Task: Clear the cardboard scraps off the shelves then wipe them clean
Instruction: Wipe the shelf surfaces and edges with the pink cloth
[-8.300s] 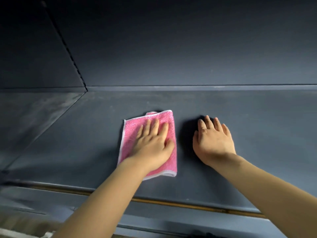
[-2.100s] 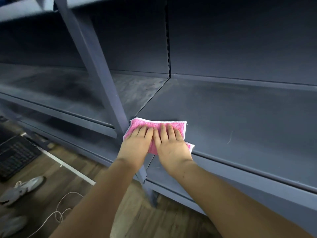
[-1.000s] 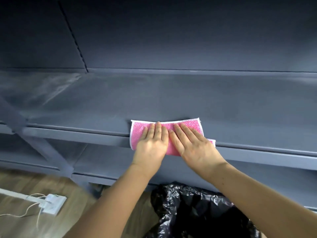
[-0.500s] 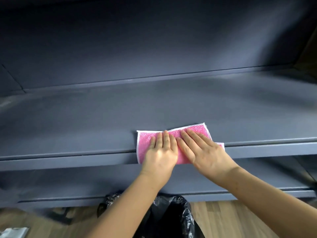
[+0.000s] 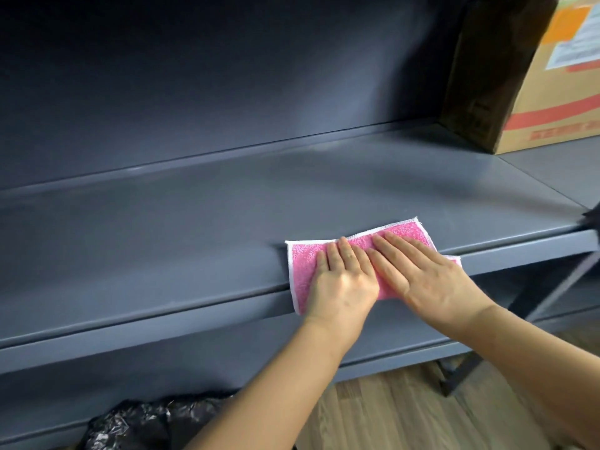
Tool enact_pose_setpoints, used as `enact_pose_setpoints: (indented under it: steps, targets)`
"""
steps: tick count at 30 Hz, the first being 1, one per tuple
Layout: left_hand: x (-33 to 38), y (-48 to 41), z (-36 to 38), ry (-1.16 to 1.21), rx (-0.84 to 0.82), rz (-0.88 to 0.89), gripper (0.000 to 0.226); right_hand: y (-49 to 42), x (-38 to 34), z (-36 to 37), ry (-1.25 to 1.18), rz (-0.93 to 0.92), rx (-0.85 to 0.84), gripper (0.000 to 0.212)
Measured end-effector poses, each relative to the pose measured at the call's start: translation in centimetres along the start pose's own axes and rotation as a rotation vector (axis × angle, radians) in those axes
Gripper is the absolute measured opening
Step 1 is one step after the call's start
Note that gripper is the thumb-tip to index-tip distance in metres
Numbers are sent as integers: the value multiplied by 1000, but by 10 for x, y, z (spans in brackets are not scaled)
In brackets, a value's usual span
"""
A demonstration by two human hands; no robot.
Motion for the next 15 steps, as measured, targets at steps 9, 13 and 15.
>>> enact_pose_setpoints:
  steps: [9, 13, 15]
  targets:
    - [115, -59, 14, -23, -22, 36, 49, 77, 100, 17, 90, 40, -113, 40]
    - [151, -74, 22, -57, -75, 72, 36, 100, 128, 23, 121, 51, -148, 41]
    - [165, -80, 23, -53, -90, 66, 37, 112, 141, 26, 128, 64, -172, 42]
Point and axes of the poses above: each hand's wrist, its own y-axis away from the middle knuckle, its own z-axis out of the palm, x = y × z, the point moved 10 cm from there along -y, towards the middle knuckle, and after that the axes turned 14 degrees about y, right-handed, at the moved point
